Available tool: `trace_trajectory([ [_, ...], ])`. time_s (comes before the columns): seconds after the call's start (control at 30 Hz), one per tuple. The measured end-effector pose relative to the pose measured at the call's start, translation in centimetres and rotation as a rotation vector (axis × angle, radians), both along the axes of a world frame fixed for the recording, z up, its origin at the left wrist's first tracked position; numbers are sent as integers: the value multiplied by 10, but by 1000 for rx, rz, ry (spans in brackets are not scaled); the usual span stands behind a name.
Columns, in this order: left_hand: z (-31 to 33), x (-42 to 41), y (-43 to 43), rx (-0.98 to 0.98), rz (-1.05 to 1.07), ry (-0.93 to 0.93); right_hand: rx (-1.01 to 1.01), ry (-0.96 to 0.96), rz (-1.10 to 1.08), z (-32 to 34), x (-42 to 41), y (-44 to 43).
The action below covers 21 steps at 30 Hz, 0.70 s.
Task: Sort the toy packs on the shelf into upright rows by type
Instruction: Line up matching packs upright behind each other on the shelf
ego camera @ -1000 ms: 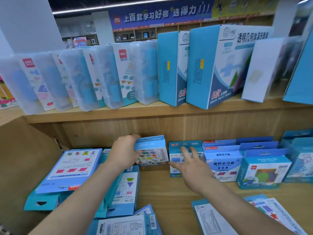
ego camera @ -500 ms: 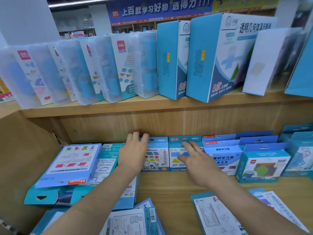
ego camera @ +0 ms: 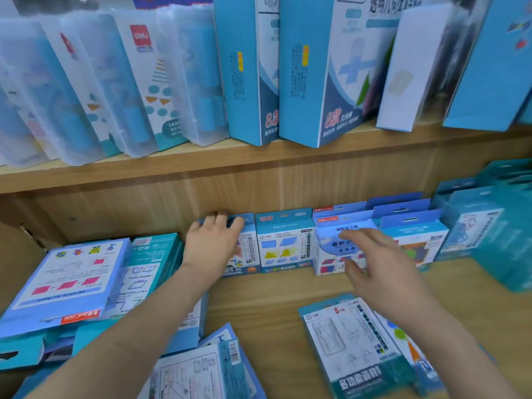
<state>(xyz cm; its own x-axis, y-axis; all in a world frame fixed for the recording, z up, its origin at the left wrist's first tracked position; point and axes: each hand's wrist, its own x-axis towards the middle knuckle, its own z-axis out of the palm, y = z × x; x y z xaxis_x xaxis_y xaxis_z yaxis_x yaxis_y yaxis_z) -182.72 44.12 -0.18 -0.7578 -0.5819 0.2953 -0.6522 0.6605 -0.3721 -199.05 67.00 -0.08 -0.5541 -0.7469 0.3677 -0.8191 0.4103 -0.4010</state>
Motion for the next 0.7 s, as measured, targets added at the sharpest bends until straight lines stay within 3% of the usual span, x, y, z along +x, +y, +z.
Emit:
trace_trajectory([
  [0.23,21,-7,30,30,103,-70,153,-285,-246,-17,-24,111],
  [0.33,30,-7,68,84,-108,-31,206,-440,-227,-29,-22,151],
  [0.4,33,-11,98,273,-317,15,264,-457,-195,-38,-16,159],
  [0.53,9,-31,156,438,-519,-201,339,-376,-267,-55,-8,152],
  [0.63,-25,-42,183,611,-446,-408,300,-360,-321,-62,-5,142],
  [0.7,-42,-43,193,671,-383,-473,379,-390,-330,-63,-1,136],
])
